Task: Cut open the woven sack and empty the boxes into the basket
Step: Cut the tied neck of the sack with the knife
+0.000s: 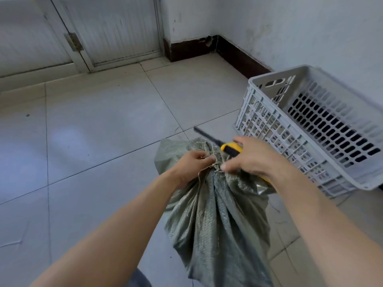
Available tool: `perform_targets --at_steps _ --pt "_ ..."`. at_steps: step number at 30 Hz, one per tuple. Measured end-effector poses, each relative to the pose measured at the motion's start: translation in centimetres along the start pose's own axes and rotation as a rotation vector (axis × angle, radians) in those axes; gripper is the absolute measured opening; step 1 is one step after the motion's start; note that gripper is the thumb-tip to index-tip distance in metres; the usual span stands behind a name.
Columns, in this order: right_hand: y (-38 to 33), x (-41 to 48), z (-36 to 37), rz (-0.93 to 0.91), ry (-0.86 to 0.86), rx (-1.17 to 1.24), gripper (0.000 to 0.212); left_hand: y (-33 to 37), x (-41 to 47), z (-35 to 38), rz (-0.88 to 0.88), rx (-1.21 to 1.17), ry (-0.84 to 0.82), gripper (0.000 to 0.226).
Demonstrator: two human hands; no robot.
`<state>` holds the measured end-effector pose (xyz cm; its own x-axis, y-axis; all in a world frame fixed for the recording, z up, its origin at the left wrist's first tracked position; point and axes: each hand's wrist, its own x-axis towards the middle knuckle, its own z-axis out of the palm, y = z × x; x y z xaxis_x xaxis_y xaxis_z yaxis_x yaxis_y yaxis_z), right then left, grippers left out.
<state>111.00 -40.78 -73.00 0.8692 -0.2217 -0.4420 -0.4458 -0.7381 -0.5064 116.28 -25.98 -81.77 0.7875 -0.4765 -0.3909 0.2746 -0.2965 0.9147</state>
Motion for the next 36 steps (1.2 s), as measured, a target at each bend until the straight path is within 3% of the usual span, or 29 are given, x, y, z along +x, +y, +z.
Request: perform_targets --at_steps 1,3,5,8,10,13,15,18,21,23,27,32,36 --pt "0.9 0.6 0.6 0.048 -0.008 -0.143 0.06 0.0 -0.2 0.0 -0.014 -0.025 -0.024 0.02" --pt "3.0 1.6 1.2 0.115 0.051 -0.287 0.029 0.0 -0.8 -0.2 -0.054 -0.002 -0.089 0.012" --pt "4.9 2.3 1.4 0.189 0.133 -0.238 0.016 0.0 -1.1 -0.1 -0.066 0.133 -0.128 0.033" --pt "6.5 2.9 1.1 0.227 0.261 -0.196 0.017 0.7 -1.7 0.6 -0.044 0.382 -0.172 0.058" --pt "6.8 2.8 0.9 0.228 0.344 -0.201 0.02 0.8 -2.0 1.1 -0.035 0.556 -0.224 0.062" --pt "7.0 2.5 0.8 0.239 0.488 -0.163 0.027 0.6 -2.1 2.0 -0.005 0.624 -0.238 0.037" --pt "6.9 2.2 0.6 0.226 0.549 -0.114 0.032 0.4 -2.2 2.5 0.062 0.662 -0.158 0.028" --pt "6.0 1.0 -1.0 0.192 0.419 -0.015 0.023 0.1 -2.2 2.4 0.284 0.877 0.091 0.024" --pt "3.6 -0.9 -2.9 0.091 0.247 0.22 0.031 0.2 -2.1 1.4 0.322 0.752 0.205 0.023" --pt "1.6 -2.0 -3.5 -0.014 0.316 0.353 0.023 0.7 -2.2 1.2 0.311 0.71 0.22 0.022" --pt "-0.1 -2.4 -2.2 -0.122 0.404 0.357 0.022 1.8 -2.3 2.6 0.308 0.738 0.232 0.026" --pt "1.8 -0.8 0.0 0.019 0.161 0.368 0.031 2.1 -1.8 2.5 0.152 0.558 0.199 0.041" --pt "3.0 -0.5 1.4 0.092 0.026 0.359 0.015 2.1 -2.4 1.6 -0.01 0.431 0.003 0.04"
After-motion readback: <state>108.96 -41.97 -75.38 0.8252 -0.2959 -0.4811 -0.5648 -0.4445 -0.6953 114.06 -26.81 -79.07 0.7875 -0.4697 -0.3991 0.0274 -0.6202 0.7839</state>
